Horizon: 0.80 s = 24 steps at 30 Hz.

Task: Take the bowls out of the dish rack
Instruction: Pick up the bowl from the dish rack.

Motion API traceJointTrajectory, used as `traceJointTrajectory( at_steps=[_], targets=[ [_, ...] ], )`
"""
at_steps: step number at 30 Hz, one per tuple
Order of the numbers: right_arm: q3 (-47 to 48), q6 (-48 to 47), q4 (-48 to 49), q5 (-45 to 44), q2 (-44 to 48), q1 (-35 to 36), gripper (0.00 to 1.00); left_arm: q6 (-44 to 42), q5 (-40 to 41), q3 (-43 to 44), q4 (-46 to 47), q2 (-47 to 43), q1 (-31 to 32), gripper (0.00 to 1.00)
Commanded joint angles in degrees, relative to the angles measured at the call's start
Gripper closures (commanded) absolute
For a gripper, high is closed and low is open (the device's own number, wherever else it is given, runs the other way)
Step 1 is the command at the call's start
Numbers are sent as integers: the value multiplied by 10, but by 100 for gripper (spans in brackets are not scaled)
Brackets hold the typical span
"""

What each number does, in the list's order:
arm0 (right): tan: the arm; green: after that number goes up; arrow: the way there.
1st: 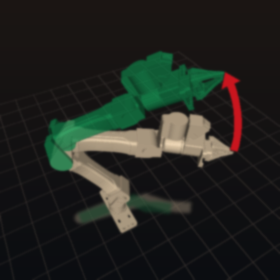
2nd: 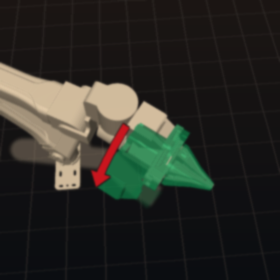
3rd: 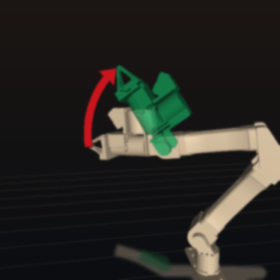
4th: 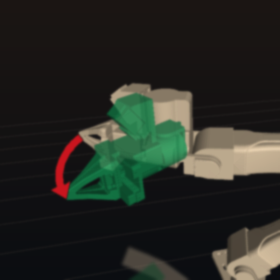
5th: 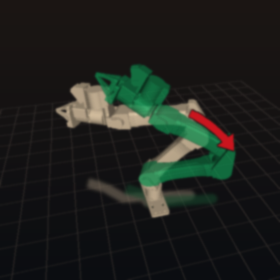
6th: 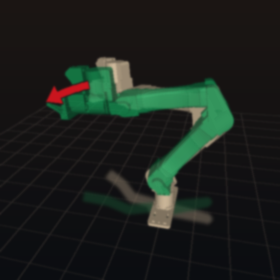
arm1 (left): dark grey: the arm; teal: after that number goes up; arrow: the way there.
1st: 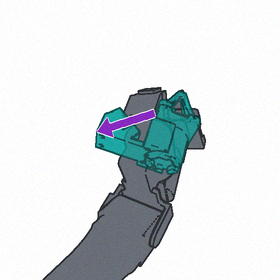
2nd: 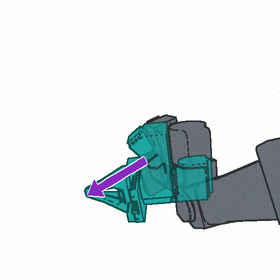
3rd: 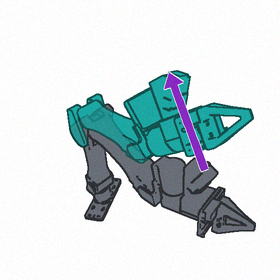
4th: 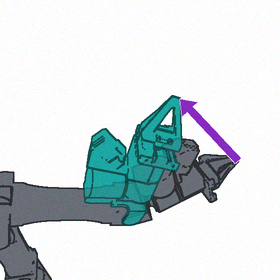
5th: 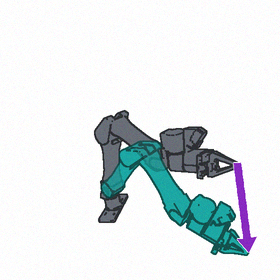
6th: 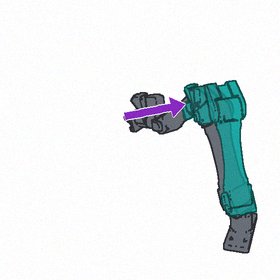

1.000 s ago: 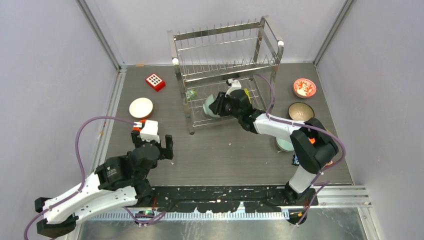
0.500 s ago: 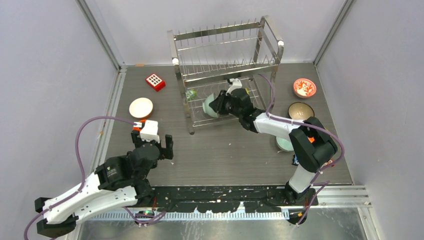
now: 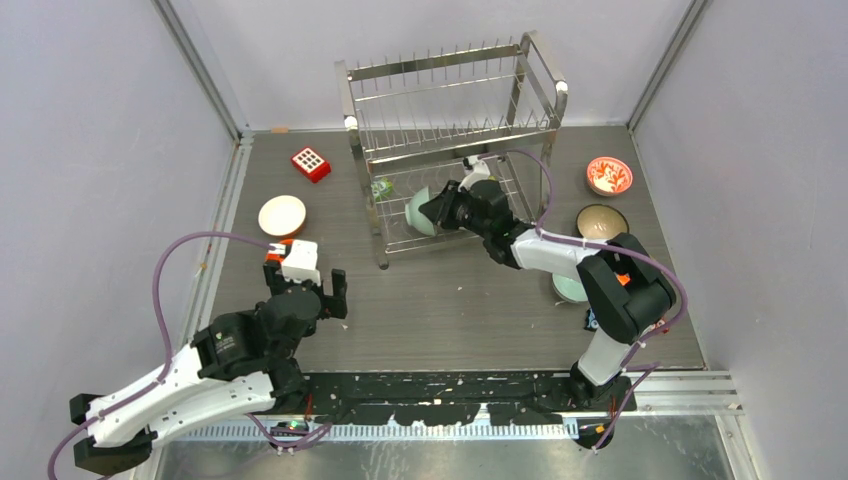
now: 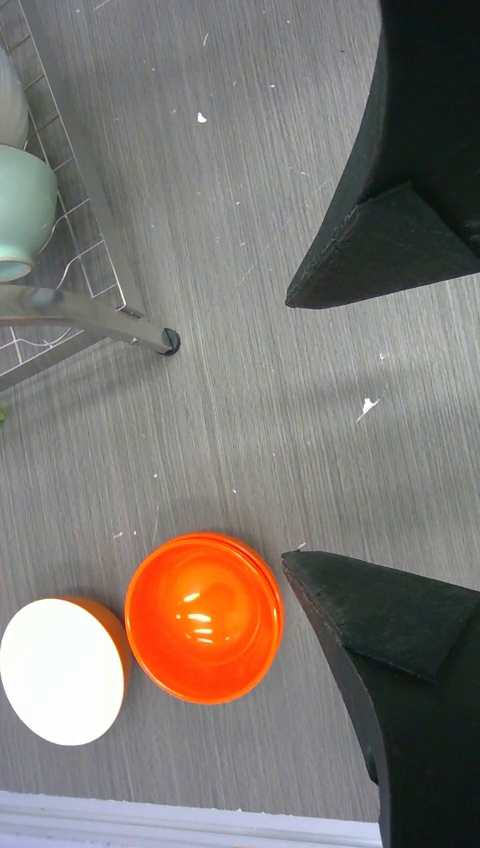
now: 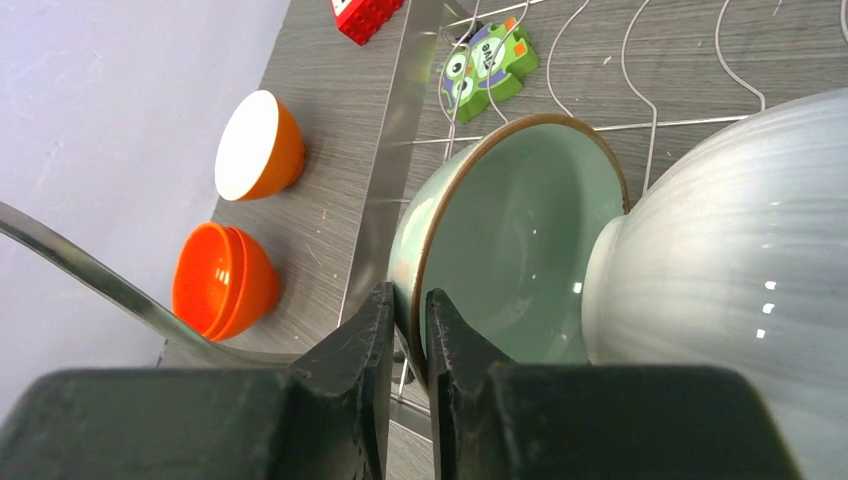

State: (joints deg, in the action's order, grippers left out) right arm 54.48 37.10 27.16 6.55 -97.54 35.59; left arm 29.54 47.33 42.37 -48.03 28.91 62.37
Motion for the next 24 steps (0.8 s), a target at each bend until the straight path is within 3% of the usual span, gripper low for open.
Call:
traceJointTrajectory(
  at_steps=[1, 24],
  targets=[
    [-8, 42, 72, 54, 22, 4, 99, -1, 10, 2, 19, 5, -1, 8],
    [-27, 186, 237, 106, -5, -29, 99, 2, 16, 2, 15, -4, -1, 8]
  ],
)
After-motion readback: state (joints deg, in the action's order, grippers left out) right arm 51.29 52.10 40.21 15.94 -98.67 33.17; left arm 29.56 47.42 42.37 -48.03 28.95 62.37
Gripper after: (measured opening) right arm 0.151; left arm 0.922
